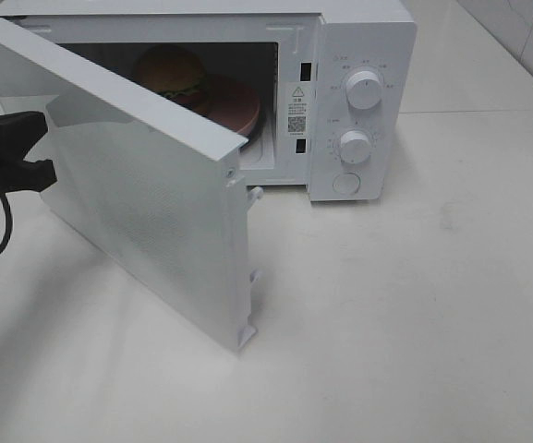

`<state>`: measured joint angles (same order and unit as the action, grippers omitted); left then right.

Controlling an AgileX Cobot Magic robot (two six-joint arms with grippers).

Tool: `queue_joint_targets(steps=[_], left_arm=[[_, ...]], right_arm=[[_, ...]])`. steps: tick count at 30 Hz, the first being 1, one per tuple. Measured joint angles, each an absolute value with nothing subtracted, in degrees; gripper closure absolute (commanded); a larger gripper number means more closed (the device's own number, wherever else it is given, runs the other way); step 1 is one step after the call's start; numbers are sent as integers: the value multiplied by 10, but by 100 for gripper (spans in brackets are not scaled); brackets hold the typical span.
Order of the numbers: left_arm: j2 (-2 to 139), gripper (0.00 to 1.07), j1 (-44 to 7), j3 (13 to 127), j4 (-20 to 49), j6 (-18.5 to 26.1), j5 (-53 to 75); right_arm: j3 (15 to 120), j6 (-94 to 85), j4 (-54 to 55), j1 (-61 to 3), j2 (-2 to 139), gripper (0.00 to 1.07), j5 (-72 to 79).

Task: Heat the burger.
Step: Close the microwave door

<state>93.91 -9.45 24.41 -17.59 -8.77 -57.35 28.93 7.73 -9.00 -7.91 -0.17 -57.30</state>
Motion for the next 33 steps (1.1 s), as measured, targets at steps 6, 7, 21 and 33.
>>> queue_joint_targets(steps=[6, 7, 21, 33], left_arm=[[955, 107, -109, 268, -182, -99, -574], [963, 107, -122, 280, -182, -100, -574], [1015, 107, -218, 354, -92, -93, -539], [1060, 107, -308, 433, 74, 0, -523]], right_arm=[[289, 77, -90, -79, -2, 39, -573], [289, 77, -90, -79, -2, 39, -573], [289, 77, -90, -79, -2, 39, -573], [289, 77, -90, -79, -2, 39, -573]])
